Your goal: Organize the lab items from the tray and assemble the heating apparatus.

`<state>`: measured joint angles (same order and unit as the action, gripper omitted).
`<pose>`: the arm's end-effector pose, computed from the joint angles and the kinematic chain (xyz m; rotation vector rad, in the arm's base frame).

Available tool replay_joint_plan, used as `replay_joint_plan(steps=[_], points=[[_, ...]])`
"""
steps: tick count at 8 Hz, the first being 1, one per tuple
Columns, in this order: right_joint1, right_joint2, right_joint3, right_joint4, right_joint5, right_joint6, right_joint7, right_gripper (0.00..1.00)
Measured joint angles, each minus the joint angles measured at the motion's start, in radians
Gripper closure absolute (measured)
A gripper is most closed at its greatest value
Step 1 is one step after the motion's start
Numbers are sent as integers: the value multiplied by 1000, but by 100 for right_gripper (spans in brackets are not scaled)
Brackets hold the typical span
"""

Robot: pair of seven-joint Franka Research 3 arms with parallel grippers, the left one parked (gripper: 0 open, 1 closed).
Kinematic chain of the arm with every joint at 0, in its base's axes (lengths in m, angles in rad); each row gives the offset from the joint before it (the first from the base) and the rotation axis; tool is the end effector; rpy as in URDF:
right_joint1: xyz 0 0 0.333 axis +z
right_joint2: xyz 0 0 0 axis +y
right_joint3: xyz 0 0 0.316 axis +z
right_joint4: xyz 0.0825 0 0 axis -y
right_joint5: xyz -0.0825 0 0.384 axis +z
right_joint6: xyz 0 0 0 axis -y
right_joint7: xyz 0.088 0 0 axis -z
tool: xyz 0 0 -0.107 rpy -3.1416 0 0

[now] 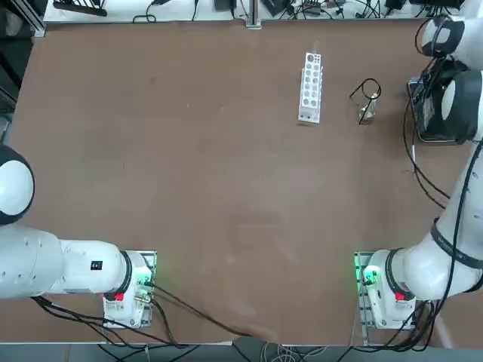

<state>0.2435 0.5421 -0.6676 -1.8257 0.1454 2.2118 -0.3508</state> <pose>0.5971 -0.2285 0.2896 2.9496 -0.1449 -0.1634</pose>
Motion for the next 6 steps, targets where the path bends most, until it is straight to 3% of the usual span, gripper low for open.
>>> replay_joint_plan(steps=[6], points=[[44, -13, -4, 277, -35, -347, 19, 98]])
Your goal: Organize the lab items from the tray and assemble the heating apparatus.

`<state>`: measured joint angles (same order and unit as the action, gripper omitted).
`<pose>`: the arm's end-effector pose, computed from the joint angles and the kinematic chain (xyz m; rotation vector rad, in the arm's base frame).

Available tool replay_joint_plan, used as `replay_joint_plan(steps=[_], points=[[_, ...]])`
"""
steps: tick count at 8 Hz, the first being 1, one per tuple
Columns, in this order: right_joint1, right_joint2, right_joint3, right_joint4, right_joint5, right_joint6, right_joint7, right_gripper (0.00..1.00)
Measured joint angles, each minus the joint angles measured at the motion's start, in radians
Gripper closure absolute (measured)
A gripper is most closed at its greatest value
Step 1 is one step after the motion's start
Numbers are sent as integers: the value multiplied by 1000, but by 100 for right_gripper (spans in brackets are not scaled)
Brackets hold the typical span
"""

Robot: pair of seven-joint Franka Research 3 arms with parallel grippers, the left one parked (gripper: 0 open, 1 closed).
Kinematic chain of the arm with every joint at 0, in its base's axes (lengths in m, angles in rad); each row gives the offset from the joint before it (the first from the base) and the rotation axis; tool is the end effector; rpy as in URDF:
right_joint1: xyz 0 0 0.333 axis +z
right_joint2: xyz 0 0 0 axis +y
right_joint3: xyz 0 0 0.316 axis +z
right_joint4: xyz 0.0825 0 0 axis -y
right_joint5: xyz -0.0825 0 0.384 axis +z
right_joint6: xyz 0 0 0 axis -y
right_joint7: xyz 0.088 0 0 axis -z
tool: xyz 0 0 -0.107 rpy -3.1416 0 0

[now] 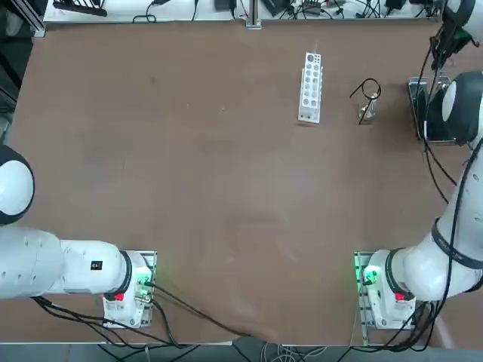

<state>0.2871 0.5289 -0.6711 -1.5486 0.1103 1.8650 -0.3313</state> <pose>0.6432 -0.1802 0.3882 2.9601 -0.0566 -0.2501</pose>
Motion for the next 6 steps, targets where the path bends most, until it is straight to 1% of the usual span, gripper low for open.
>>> replay_joint_plan(steps=[1, 2, 4, 6], points=[[42, 0, 0, 7, -14, -26, 34, 98], [93, 2, 1, 8, -57, -43, 74, 98], [194, 3, 0, 9, -186, -60, 158, 98], [261, 4, 0, 9, -297, -75, 223, 98]])
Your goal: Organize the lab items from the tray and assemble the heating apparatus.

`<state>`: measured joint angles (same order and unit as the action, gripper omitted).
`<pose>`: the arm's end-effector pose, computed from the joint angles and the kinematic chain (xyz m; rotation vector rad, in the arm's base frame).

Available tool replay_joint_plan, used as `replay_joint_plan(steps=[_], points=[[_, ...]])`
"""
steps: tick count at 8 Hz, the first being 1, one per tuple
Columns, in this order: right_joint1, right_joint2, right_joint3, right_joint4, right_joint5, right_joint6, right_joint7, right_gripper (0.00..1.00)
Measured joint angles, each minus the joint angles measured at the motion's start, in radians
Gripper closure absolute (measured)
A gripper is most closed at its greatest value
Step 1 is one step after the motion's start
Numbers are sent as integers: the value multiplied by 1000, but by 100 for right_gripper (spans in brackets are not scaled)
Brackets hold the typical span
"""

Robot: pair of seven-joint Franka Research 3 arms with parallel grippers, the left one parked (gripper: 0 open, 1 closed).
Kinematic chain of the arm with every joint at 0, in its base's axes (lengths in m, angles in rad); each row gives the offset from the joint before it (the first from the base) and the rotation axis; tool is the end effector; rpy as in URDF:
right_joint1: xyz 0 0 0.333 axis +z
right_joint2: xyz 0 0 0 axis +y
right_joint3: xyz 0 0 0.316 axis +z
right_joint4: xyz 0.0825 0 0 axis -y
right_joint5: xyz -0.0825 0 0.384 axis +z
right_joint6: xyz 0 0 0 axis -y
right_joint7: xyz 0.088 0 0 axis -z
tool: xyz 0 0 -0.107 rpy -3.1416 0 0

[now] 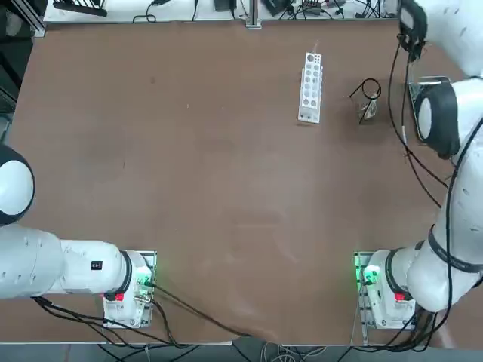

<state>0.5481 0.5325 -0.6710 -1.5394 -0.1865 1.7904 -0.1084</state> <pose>0.6602 -0.0307 0.3936 2.6410 0.1122 -0.3095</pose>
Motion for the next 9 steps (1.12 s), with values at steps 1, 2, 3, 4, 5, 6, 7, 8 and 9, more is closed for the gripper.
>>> replay_joint_plan(steps=[1, 2, 3, 4, 5, 6, 7, 8, 9], points=[[30, 2, 0, -1, -45, -9, 36, 98], [64, 10, 1, -2, -93, -22, 71, 98], [103, 26, 2, -5, -142, -40, 110, 98], [141, 46, 3, -8, -181, -56, 155, 98], [181, 62, 4, -19, -223, -62, 203, 98], [228, 71, 4, -37, -272, -63, 255, 98], [276, 77, 4, -48, -317, -69, 294, 98], [317, 80, 4, -55, -356, -78, 321, 98], [345, 84, 4, -60, -383, -81, 346, 98]])
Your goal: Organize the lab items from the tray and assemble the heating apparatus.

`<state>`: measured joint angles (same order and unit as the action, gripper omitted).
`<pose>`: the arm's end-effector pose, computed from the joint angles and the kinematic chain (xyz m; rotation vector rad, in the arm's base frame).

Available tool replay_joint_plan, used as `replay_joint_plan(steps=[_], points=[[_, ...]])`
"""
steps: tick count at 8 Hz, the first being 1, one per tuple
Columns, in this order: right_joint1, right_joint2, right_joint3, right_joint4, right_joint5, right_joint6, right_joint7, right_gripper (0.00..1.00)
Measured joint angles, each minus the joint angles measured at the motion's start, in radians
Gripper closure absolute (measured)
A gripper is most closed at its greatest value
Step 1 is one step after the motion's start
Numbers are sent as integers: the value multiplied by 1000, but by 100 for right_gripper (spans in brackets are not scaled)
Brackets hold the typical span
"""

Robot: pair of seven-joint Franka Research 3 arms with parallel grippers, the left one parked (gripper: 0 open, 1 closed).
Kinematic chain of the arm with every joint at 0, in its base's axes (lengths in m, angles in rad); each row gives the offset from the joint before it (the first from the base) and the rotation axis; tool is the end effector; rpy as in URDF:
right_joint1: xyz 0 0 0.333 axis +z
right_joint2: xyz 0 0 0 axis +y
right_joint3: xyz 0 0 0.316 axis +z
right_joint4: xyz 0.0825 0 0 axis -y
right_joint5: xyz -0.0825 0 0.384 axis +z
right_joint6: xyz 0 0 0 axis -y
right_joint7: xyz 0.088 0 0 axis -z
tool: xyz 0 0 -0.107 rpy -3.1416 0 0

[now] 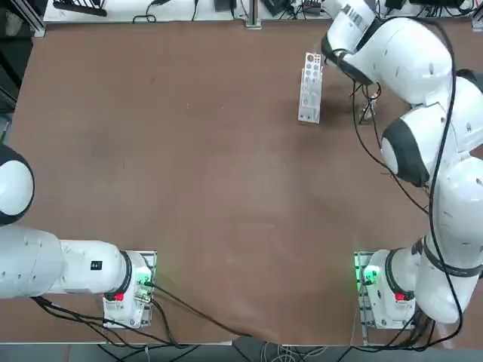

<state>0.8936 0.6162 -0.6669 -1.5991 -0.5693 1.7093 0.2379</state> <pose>0.6280 0.1566 0.3425 2.1404 0.2302 -0.1861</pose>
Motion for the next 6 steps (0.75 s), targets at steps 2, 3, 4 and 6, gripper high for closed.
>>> replay_joint_plan(steps=[2, 3, 4, 6], points=[[49, 28, 0, -6, -13, 0, 71, 98], [77, 52, 1, -10, -16, 0, 98, 98], [101, 76, 1, -12, -21, -1, 113, 98], [133, 113, 1, -20, -49, -2, 118, 98]])
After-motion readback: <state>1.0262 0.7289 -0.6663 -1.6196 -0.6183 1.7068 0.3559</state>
